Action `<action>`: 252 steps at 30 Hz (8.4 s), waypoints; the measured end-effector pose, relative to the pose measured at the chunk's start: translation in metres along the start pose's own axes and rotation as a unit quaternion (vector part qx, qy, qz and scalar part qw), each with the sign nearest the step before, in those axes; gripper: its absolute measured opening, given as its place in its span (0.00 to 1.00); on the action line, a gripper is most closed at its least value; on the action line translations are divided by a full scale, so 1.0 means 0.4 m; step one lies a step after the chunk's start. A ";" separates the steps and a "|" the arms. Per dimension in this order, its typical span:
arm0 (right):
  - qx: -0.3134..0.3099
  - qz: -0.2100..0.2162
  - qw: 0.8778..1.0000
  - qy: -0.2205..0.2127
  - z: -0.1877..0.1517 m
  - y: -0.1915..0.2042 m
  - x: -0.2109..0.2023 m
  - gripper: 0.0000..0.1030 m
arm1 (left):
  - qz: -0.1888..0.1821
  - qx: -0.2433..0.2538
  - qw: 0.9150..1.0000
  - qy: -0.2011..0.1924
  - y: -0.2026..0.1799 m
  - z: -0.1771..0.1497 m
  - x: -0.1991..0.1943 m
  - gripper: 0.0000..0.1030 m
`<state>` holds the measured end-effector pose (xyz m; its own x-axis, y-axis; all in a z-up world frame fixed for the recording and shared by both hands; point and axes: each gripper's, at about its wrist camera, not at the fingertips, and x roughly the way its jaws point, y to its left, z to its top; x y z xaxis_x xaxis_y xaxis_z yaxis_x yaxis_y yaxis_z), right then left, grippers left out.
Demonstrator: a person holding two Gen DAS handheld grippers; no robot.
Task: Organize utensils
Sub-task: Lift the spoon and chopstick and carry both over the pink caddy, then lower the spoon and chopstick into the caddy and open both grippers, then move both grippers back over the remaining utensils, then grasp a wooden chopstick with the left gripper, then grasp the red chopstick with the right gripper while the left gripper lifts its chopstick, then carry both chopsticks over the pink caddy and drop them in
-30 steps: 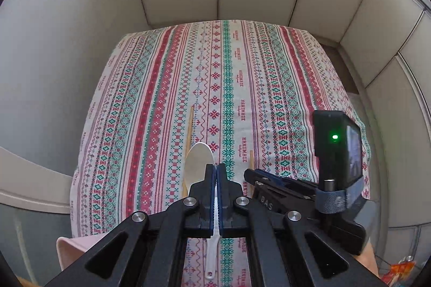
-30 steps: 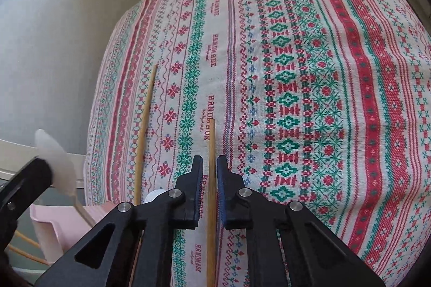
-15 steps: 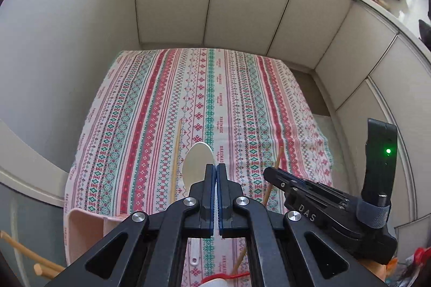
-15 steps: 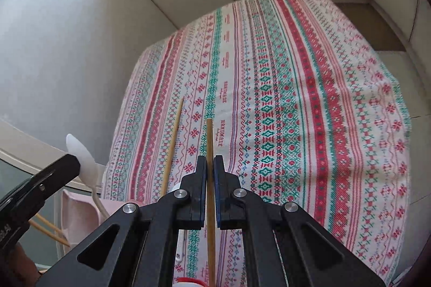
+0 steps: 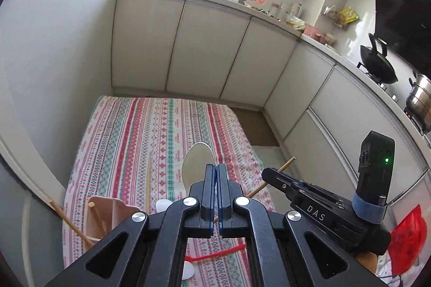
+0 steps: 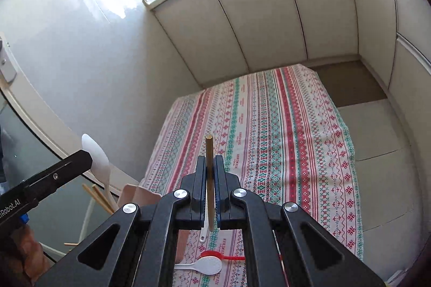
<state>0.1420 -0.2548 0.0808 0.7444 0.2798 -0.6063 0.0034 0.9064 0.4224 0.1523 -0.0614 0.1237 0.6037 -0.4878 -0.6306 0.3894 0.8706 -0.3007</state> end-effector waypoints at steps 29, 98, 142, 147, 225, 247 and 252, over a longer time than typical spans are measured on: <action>-0.076 0.077 0.994 -0.029 -0.036 0.272 -0.117 0.05 | 0.063 -0.003 0.993 -0.100 0.234 -0.159 -0.100 0.01; -0.074 -0.001 0.997 0.038 -0.119 0.149 -0.163 0.58 | 0.087 0.013 0.995 0.043 0.111 -0.237 -0.213 0.82; 0.181 -0.095 0.944 0.260 -0.354 -0.347 0.248 0.62 | 0.278 -0.004 0.907 0.316 0.340 -0.043 0.945 0.18; 0.226 -0.078 0.934 0.264 -0.367 -0.370 0.272 0.55 | 0.267 0.003 0.909 0.322 0.354 -0.052 0.949 0.05; -0.002 0.022 0.997 -0.067 -0.103 0.074 -0.015 0.11 | 0.150 0.051 0.985 -0.063 0.141 -0.060 -0.309 0.05; -0.078 0.130 0.966 -0.209 -0.125 0.434 0.001 0.11 | 0.129 -0.058 0.987 -0.082 0.309 -0.203 -0.337 0.47; -0.102 0.113 0.959 -0.240 -0.168 0.487 0.043 0.11 | 0.147 -0.082 0.982 -0.084 0.365 -0.263 -0.337 0.47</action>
<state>0.1104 -0.0520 0.1074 0.9327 0.3421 -0.1142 -0.2878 0.8968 0.3360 0.0549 0.1381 0.0895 0.7851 -0.2053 -0.5843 0.0720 0.9673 -0.2431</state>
